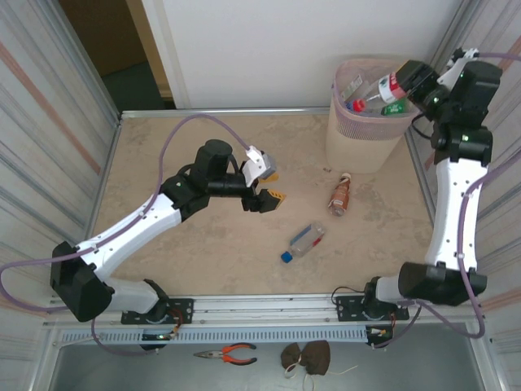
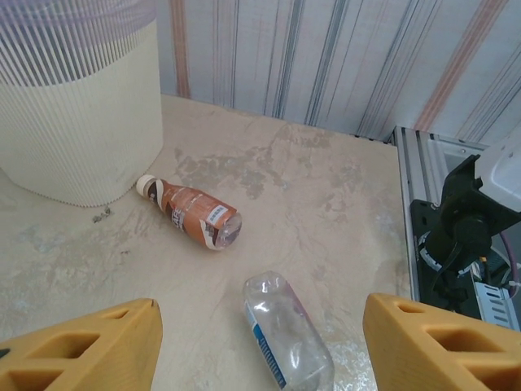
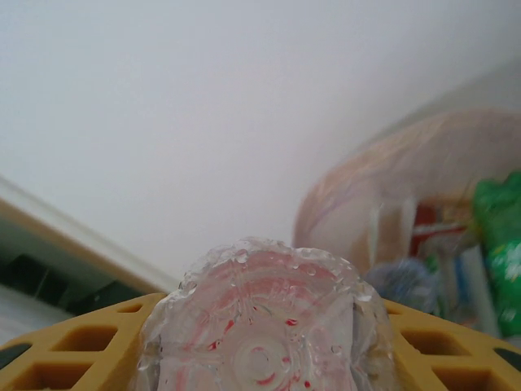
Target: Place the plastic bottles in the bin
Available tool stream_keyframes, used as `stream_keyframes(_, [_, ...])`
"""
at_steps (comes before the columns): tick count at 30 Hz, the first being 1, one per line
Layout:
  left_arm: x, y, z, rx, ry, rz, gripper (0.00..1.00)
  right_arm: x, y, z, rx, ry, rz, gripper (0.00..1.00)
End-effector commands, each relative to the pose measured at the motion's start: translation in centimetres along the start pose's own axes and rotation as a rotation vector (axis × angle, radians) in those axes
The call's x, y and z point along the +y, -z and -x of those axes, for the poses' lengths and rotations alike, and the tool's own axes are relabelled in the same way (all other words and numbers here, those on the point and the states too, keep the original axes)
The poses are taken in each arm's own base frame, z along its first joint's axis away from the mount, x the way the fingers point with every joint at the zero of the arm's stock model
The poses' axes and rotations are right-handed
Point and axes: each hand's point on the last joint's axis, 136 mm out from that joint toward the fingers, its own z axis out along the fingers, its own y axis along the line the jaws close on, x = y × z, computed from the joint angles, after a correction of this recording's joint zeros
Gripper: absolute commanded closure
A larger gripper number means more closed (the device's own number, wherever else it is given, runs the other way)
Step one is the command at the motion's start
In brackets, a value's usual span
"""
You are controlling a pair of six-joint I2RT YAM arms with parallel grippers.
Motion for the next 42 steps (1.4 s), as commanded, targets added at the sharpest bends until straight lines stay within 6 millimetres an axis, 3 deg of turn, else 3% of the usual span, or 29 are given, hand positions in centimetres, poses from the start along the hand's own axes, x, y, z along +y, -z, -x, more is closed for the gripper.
stream_keyframes(1, [0.3,1.0,0.1,-0.015,0.012,0.029,0.34,-1.2,-1.3,4.0,-0.120,0.104,-0.072,0.47])
stream_keyframes(9, [0.4,0.5,-0.2,0.001,0.031,0.021,0.34,-5.9,-7.4,7.6,-0.223,0.233,-0.192,0.47])
stream_keyframes(14, [0.8,-0.1,-1.0,0.024,0.054,0.021,0.34,-8.7,-12.1,7.5,-0.201,0.246,-0.208,0.48])
stream_keyframes(23, [1.5,-0.9,-1.6,0.045,0.084,0.031,0.34,-12.9,-19.7,3.3,-0.069,0.142,-0.139,0.48])
stream_keyframes(30, [1.8,-1.2,-1.6,0.060,0.094,0.030,0.34,-13.7,-23.8,-1.9,0.091,0.040,0.013,0.47])
stream_keyframes(36, [1.8,-1.2,-1.9,0.062,0.104,0.029,0.34,-14.3,-25.0,-5.7,0.213,0.030,0.042,0.47])
stream_keyframes(42, [1.7,-1.3,-2.1,0.061,0.113,0.025,0.34,-16.2,-25.1,-7.8,0.253,0.159,-0.104,0.44])
